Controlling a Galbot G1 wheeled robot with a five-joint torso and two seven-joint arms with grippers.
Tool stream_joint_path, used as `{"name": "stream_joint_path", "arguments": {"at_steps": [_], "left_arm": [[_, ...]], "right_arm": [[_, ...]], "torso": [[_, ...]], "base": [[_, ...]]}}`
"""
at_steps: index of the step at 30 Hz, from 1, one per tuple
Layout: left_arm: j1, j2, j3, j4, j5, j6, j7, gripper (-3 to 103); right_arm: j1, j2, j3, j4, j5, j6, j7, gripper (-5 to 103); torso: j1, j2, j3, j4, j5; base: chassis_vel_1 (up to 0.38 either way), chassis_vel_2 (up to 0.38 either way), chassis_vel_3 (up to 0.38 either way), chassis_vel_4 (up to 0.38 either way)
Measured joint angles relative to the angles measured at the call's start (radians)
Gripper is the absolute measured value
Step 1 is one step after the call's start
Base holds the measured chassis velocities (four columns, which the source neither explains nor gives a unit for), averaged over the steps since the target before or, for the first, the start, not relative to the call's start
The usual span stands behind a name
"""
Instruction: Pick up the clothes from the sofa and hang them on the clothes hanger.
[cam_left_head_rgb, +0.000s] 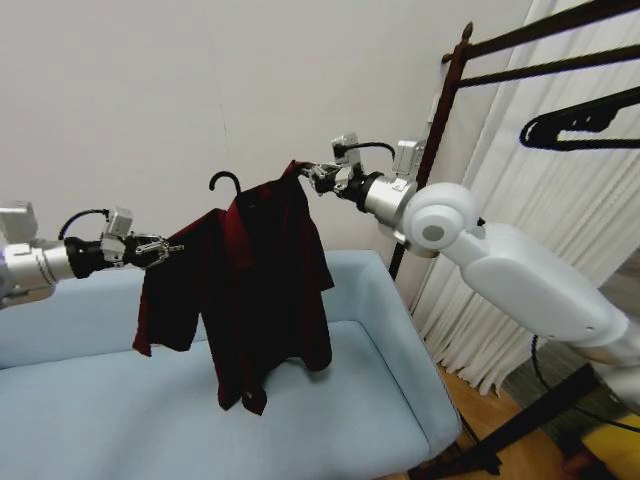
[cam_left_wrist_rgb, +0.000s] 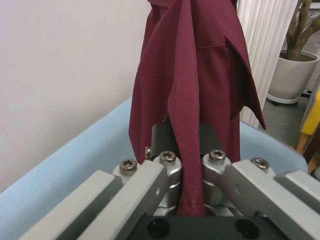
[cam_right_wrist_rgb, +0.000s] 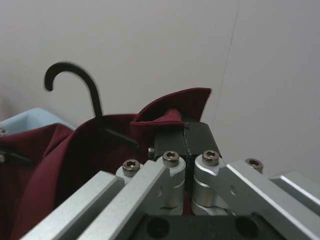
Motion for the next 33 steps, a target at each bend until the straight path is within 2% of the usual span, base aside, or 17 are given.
{"name": "stream_joint_path", "arguments": {"at_steps": [8,12,15,20,23,27,33], "left_arm": [[-0.003,-0.012,-0.001,-0.017,-0.003,0.0,-0.005,2],[-0.002,-0.022,-0.002,-0.018,-0.003,0.001,-0.004,2],[-0.001,-0.027,-0.002,-0.019,-0.003,0.002,-0.004,2],[0.0,-0.034,-0.001,-0.02,-0.003,0.003,-0.005,2],[-0.001,-0.037,0.001,-0.021,-0.004,0.003,-0.01,2],[-0.003,-0.035,0.001,-0.02,-0.006,0.003,-0.011,2],[-0.003,-0.035,0.001,-0.023,-0.013,0.004,-0.011,2]], "right_arm": [[0.016,0.069,-0.029,0.012,0.027,-0.003,0.05,0],[0.074,0.114,-0.017,-0.018,0.068,-0.011,0.072,0],[0.097,0.122,-0.013,-0.021,0.087,-0.014,0.077,0],[0.105,0.112,-0.012,-0.002,0.1,-0.024,0.073,0],[0.054,0.075,-0.028,0.04,0.09,-0.027,0.058,0],[0.011,0.062,-0.04,0.07,0.076,-0.026,0.056,0],[-0.045,0.079,-0.068,0.095,0.041,-0.015,0.066,0]], "torso": [[0.0,0.0,0.0,0.0002,-0.0001],[0.0,0.0,0.0,0.0003,-0.0003],[0.0,0.0,0.0,0.0002,-0.0003],[0.0,0.0,0.0,0.0001,-0.0003],[0.0,0.0,0.0,-0.0001,0.0],[0.0,0.0,0.0,-0.0002,0.0001],[0.0,0.0,0.0,0.0001,0.0]], "base": [[0.0,0.0,0.0,0.0],[0.0,0.0,0.0,0.0],[0.0,0.0,0.0,0.0],[0.0,0.0,0.0,0.0],[0.0,0.0,0.0,0.0],[0.0,0.0,0.0,0.0],[0.0,0.0,0.0,0.0]]}}
